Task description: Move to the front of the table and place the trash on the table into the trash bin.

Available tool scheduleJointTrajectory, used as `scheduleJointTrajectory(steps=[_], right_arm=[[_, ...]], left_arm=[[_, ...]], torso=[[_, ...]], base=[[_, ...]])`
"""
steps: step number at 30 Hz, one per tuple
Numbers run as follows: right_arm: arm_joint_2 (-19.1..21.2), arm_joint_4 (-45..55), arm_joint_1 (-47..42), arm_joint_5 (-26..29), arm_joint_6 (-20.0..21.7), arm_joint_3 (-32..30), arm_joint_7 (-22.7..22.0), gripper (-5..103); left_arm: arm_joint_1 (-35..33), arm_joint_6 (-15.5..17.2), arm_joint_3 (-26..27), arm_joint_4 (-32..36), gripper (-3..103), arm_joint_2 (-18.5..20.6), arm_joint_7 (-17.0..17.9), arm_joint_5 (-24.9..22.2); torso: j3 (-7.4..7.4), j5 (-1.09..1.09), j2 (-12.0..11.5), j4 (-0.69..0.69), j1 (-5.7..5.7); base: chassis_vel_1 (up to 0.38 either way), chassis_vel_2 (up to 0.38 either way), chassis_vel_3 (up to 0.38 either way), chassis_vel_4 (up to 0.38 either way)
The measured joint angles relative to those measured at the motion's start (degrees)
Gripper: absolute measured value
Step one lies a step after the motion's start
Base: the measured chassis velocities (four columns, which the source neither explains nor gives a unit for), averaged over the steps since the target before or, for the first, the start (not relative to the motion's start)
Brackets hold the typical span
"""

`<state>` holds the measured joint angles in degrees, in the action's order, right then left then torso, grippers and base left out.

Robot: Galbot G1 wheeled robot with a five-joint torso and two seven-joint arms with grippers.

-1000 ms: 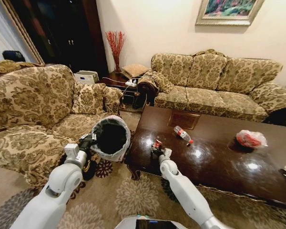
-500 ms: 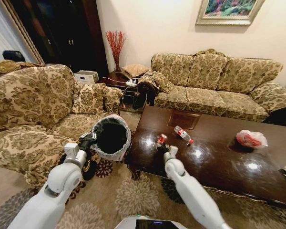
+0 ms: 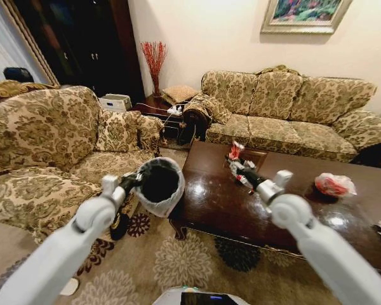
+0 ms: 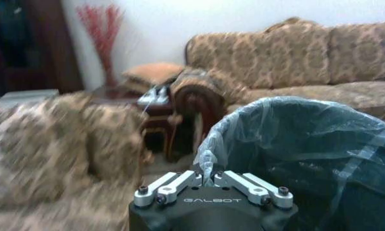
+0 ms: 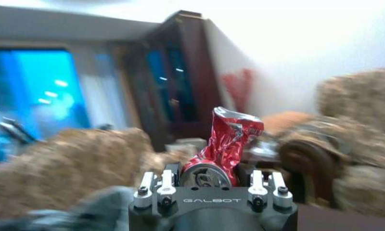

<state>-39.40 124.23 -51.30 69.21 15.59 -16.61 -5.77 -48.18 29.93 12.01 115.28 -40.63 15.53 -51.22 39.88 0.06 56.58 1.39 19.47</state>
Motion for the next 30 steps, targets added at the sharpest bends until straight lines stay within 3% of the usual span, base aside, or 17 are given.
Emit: scheduleJointTrajectory(steps=[1, 4, 5, 7, 14, 21, 27, 30], right_arm=[[0.0, 0.0, 0.0, 0.0, 0.0, 0.0, 0.0, 51], [0.9, 1.56, 9.73, 7.59, 0.51, 5.66, -2.76, 51], [0.9, 1.56, 9.73, 7.59, 0.51, 5.66, -2.76, 51], [0.34, 0.05, 16.0, 10.35, 0.59, 10.45, -3.59, 51], [-3.95, -3.65, 22.64, 9.97, 1.98, 21.78, -5.98, 51], [-7.2, -4.97, 21.78, 7.12, 4.63, 26.03, -9.49, 51], [-7.24, -4.72, 21.32, 5.76, 6.24, 26.03, -10.49, 47], [-7.22, -4.86, 21.3, 4.24, 6.26, 25.65, -9.77, 57]], left_arm=[[0.0, 0.0, 0.0, 0.0, 5, 0.0, 0.0, 0.0], [11.53, 0.8, -11.07, -4.91, 5, -2.39, 0.91, -1.77], [11.53, 0.8, -11.07, -4.91, 5, -2.39, 0.91, -1.77], [17.2, 1.42, -16.74, -7.84, 5, -5.24, 2.31, -2.54], [25.32, 2.09, -24.57, -13.06, 5, -9.93, 3.07, -3.52], [27.39, 2.1, -25.49, -13.79, 5, -10.18, 2.97, -3.99], [26.7, 2.1, -24.53, -13.31, 5, -9.63, 2.86, -3.95], [25.98, 2.09, -24.0, -12.63, 5, -9.58, 2.85, -3.81]], torso=[[0.0, 0.0, 0.0, 0.0, 0.0], [0.01, -0.06, 0.0, 0.0, 0.01], [0.01, -0.06, 0.0, 0.0, 0.01], [0.01, -0.06, -0.01, 0.02, 0.01], [0.02, -0.05, -0.01, 0.01, 0.02], [0.0, -0.04, -0.01, 0.02, 0.0], [0.0, -0.05, -0.01, 0.02, 0.0], [0.0, -0.06, -0.01, 0.02, 0.0]], base=[[0.0, 0.0, 0.0, 0.0], [0.0, 0.0, 0.0, 0.0], [0.0, 0.0, 0.0, 0.0], [0.0, 0.0, 0.0, 0.0], [0.0, 0.0, 0.0, 0.0], [0.0, 0.0, 0.0, 0.0], [0.0, 0.0, 0.0, 0.0], [0.0, 0.0, 0.0, 0.0]])
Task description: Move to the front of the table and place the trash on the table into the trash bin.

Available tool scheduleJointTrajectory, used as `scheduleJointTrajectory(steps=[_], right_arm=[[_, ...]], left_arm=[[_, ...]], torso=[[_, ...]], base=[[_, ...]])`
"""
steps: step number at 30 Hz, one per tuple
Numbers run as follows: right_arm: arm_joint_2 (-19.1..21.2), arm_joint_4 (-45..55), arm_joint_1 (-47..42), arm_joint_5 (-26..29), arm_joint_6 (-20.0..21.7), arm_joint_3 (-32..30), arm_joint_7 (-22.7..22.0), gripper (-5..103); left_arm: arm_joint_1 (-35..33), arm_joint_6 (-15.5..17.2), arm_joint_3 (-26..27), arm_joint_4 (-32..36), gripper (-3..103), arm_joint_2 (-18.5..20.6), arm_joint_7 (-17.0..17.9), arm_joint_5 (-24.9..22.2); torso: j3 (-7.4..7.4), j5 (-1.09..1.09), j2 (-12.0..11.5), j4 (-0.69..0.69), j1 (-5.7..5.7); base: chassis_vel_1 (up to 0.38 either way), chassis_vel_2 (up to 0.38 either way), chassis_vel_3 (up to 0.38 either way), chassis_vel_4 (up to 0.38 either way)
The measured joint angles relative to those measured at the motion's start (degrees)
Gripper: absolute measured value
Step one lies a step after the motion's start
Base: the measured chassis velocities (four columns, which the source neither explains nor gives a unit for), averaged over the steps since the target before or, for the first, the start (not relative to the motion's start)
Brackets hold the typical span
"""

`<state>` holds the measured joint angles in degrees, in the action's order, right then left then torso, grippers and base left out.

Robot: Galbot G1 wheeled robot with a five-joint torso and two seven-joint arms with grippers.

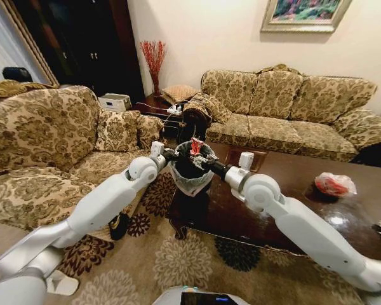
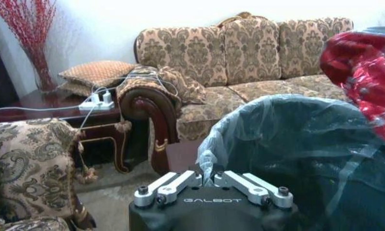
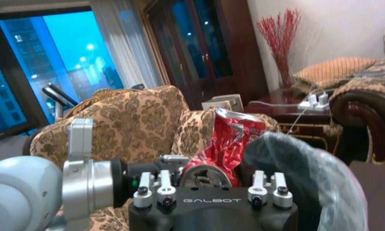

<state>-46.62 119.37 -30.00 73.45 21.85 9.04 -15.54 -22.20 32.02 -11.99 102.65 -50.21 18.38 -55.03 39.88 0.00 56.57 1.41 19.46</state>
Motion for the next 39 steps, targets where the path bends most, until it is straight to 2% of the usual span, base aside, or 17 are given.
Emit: scheduleJointTrajectory(steps=[6, 8, 10, 11, 13, 15, 16, 17, 18, 19, 20, 22, 23, 25, 27, 32, 39], right_arm=[[0.22, 0.42, -0.13, 0.38, 0.02, -1.03, -0.09, 83], [0.33, 0.55, -0.16, 0.34, -0.04, -1.06, -0.12, 83], [0.46, 0.8, -0.65, -0.83, -0.63, -3.13, -0.11, 94], [0.46, 0.8, -0.65, -0.83, -0.63, -3.13, -0.11, 94], [1.47, 1.75, -2.18, -1.38, -0.84, -8.31, -0.7, 99], [4.0, 3.4, -5.6, -3.17, -0.11, -15.17, -0.64, 100], [4.0, 3.4, -5.6, -3.17, -0.11, -15.17, -0.64, 100], [6.51, 4.49, -9.82, -7.22, 0.28, -19.66, -0.4, 100], [8.11, 4.64, -12.96, -11.45, 0.05, -21.44, -0.38, 100], [8.91, 3.72, -15.37, -16.39, -0.38, -22.27, 0.06, 100], [8.91, 3.72, -15.37, -16.39, -0.38, -22.27, 0.06, 100], [8.4, -0.56, -18.85, -25.67, -1.08, -23.4, 3.57, 100], [8.0, -2.52, -21.38, -29.69, -1.92, -24.86, 4.28, 100], [7.36, -4.22, -24.05, -32.35, -2.94, -26.44, 4.08, 100], [5.56, -5.94, -28.76, -34.77, -3.71, -31.0, 3.46, 100], [3.23, -5.5, -33.42, -35.01, -3.44, -36.56, 3.09, 100], [0.16, -4.49, -39.04, -34.75, -3.35, -43.27, 2.08, 100]], left_arm=[[-0.7, 0.0, 0.66, 1.4, 5, 0.01, 0.14, 0.21], [-0.74, 0.0, 0.67, 1.58, 5, 0.0, 0.25, 0.22], [-0.98, 0.0, 0.72, 2.48, 5, 0.24, 0.69, 0.18], [-0.98, 0.0, 0.72, 2.48, 5, 0.24, 0.69, 0.18], [-1.42, -0.03, 1.1, 3.33, 5, 0.75, 0.73, 0.15], [-2.22, -0.09, 1.95, 4.02, 5, 1.15, 0.75, 0.37], [-2.22, -0.09, 1.95, 4.02, 5, 1.15, 0.75, 0.37], [-3.24, -0.12, 2.95, 4.59, 5, 1.45, 0.76, 0.73], [-4.7, -0.13, 4.45, 5.66, 5, 2.05, 0.75, 0.96], [-7.07, -0.14, 6.67, 7.29, 5, 3.18, 0.72, 1.13], [-7.07, -0.14, 6.67, 7.29, 5, 3.18, 0.72, 1.13], [-12.92, -0.23, 11.52, 10.92, 5, 6.5, 1.62, 1.74], [-14.28, -0.17, 12.64, 11.45, 5, 7.1, 1.87, 2.04], [-15.03, 0.02, 13.49, 11.88, 5, 7.32, 1.96, 2.2], [-15.66, 0.18, 14.55, 12.55, 5, 7.47, 2.03, 2.33], [-16.3, 0.01, 15.36, 12.82, 5, 7.48, 1.9, 2.52], [-17.04, -0.2, 15.74, 12.52, 5, 7.1, 1.48, 3.35]], torso=[[0.0, 0.0, 0.0, -0.01, 0.0], [0.0, 0.01, 0.0, 0.0, 0.0], [0.0, 0.01, 0.0, 0.0, 0.0], [0.0, 0.01, 0.0, 0.0, 0.0], [0.0, 0.01, 0.0, 0.01, 0.0], [0.0, 0.01, 0.0, 0.01, 0.01], [0.0, 0.01, 0.0, 0.01, 0.01], [-0.01, -0.01, 0.01, -0.01, 0.01], [0.0, -0.01, 0.01, -0.12, 0.0], [-0.01, 0.0, 0.01, -0.16, 0.0], [-0.01, 0.0, 0.01, -0.16, 0.0], [-0.02, 0.07, 0.02, 0.04, -0.02], [-0.01, 0.04, 0.02, 0.07, -0.02], [-0.01, 0.01, 0.01, 0.09, -0.02], [0.0, 0.0, 0.01, 0.03, 0.0], [-0.01, 0.02, 0.02, -0.05, 0.0], [0.0, -0.02, 0.01, 0.01, 0.0]], base=[[0.0, 0.0, 0.0, 0.0], [0.0, 0.0, 0.0, 0.0], [0.0, 0.0, 0.0, 0.0], [0.0, 0.0, 0.0, 0.0], [0.0, 0.0, 0.0, 0.0], [0.0, 0.0, 0.0, 0.0], [0.0, 0.0, 0.0, 0.0], [0.0, 0.0, 0.0, 0.0], [0.0, 0.0, 0.0, 0.0], [0.0, 0.0, 0.0, 0.0], [0.0, 0.0, 0.0, 0.0], [0.0, 0.0, 0.0, 0.0], [0.0, 0.0, 0.0, 0.0], [0.0, 0.0, 0.0, 0.0], [0.0, 0.0, 0.0, 0.0], [0.0, 0.0, 0.0, 0.0], [-0.015, -0.013, -0.007, -0.005]])
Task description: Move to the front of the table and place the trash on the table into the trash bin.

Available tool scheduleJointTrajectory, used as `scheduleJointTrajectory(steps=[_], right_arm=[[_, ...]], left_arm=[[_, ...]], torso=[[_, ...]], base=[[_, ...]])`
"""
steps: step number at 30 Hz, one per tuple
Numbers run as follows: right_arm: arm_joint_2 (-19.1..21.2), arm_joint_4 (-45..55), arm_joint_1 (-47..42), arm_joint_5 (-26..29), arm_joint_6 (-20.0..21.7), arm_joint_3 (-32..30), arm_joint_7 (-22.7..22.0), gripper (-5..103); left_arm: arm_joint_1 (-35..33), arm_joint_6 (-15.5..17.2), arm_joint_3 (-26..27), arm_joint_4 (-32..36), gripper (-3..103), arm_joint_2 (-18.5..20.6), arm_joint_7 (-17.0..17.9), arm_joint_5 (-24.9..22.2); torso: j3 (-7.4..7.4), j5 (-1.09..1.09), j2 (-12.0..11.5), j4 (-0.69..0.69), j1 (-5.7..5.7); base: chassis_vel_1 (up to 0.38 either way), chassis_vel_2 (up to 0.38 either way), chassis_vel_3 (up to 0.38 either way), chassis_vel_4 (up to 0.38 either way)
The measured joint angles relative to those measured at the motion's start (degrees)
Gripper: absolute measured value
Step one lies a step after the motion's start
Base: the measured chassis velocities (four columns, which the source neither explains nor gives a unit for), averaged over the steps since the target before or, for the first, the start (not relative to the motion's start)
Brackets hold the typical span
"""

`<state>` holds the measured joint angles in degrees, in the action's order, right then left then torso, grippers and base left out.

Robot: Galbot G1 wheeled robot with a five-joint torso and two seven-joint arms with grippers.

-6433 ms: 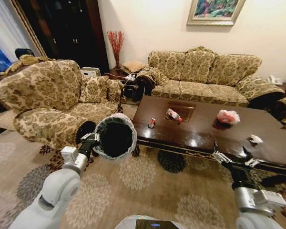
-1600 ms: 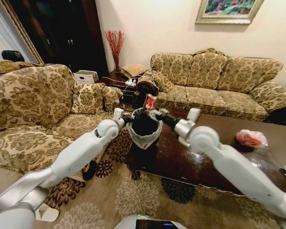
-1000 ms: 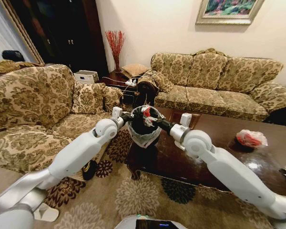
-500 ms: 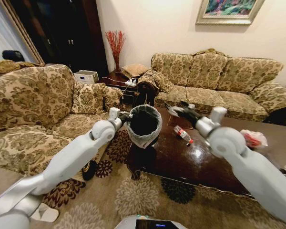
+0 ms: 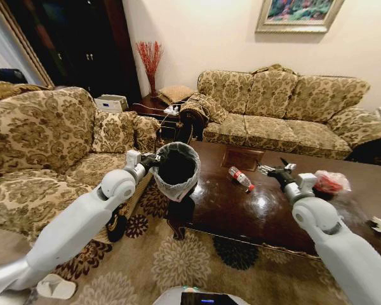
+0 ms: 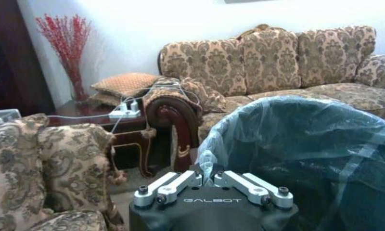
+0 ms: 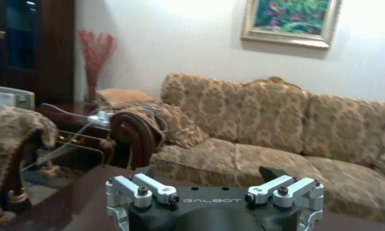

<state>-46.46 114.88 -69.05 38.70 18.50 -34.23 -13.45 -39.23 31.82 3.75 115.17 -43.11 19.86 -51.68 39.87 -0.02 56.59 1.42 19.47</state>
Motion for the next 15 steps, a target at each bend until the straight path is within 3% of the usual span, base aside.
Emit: scheduleJointTrajectory(steps=[5, 11, 15], right_arm=[[-1.72, 0.56, -2.75, -0.4, -0.36, -1.73, 0.57, 100], [-7.88, 0.55, -8.1, -3.15, -4.03, -5.78, 4.4, 100], [-9.88, 0.67, -9.34, -3.63, -4.21, -6.9, 4.74, 100]], left_arm=[[0.02, 0.0, -0.07, 0.02, 5, -0.14, -0.01, 0.07], [-0.3, -0.43, -0.04, -0.1, 5, -0.13, -0.11, 0.06], [-0.98, -1.89, 0.02, -0.7, 5, -0.5, 0.57, 0.06]], torso=[[0.0, 0.02, 0.0, 0.0, 0.0], [0.0, 0.03, 0.0, -0.03, 0.0], [0.0, 0.02, 0.0, -0.06, 0.01]], base=[[-0.036, -0.031, -0.042, -0.046], [-0.091, -0.092, -0.088, -0.087], [-0.104, -0.096, -0.089, -0.109]])
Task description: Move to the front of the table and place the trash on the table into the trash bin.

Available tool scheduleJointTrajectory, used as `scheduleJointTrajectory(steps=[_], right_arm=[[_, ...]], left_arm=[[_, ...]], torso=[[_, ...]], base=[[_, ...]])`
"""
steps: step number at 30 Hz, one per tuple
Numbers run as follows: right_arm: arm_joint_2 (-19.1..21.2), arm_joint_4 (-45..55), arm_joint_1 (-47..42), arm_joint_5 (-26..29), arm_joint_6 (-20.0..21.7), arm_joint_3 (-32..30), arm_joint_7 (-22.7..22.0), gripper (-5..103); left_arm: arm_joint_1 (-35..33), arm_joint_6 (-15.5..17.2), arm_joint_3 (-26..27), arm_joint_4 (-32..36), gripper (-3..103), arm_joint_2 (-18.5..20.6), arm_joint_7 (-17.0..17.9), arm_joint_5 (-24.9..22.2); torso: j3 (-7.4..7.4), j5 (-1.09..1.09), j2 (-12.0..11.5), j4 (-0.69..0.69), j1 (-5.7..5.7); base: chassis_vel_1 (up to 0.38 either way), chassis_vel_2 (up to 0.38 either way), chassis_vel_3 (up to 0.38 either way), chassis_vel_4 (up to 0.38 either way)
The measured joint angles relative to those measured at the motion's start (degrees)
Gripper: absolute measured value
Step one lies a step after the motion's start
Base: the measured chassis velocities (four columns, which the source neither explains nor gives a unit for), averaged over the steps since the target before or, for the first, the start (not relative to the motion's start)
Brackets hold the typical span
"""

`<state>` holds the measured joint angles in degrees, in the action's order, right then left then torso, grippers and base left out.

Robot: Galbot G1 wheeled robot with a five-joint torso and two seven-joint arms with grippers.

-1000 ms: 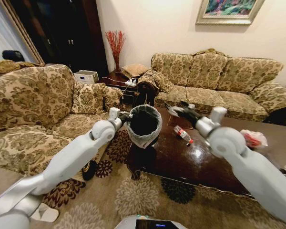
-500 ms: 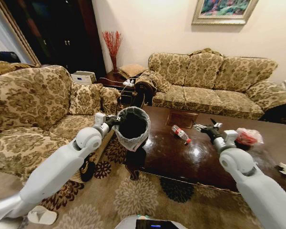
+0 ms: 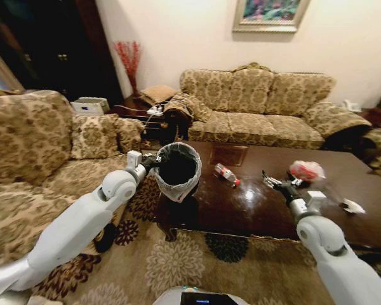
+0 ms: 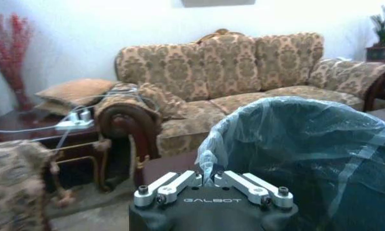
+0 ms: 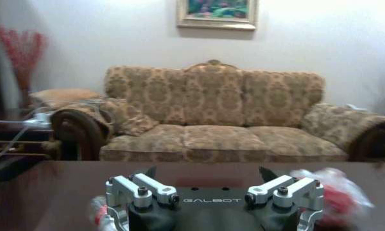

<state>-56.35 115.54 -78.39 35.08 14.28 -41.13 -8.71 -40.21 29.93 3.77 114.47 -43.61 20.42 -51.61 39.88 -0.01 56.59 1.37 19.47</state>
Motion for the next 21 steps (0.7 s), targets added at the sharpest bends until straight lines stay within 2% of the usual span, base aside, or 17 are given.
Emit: scheduleJointTrajectory(steps=[3, 8, 13, 21], right_arm=[[-0.32, 0.2, 0.28, 0.19, 0.31, 0.05, -0.45, 100], [-0.18, 0.32, 1.82, 0.96, 0.87, 1.19, -1.26, 100], [-0.16, 0.71, 2.17, 1.05, 1.14, 2.39, -1.7, 100], [0.31, 1.13, 2.92, 1.1, 1.62, 4.35, -2.83, 100]], left_arm=[[-0.2, -0.3, 0.0, -0.07, 5, -0.21, 0.27, 0.0], [-0.55, -0.36, 0.0, 0.78, 5, -0.01, 0.62, 0.0], [-1.23, -0.37, 0.25, 1.43, 5, 0.52, 0.82, -0.03], [-2.12, -0.34, 0.62, 2.55, 5, 1.16, 1.42, -0.19]], torso=[[0.0, 0.0, 0.0, -0.02, 0.0], [-0.01, 0.0, 0.0, 0.05, -0.01], [0.0, 0.0, 0.0, 0.06, -0.01], [-0.01, 0.0, 0.0, 0.04, -0.02]], base=[[-0.072, -0.089, -0.083, -0.08], [-0.007, -0.008, -0.01, -0.011], [0.0, 0.0, 0.0, 0.0], [-0.113, 0.094, 0.114, -0.12]])
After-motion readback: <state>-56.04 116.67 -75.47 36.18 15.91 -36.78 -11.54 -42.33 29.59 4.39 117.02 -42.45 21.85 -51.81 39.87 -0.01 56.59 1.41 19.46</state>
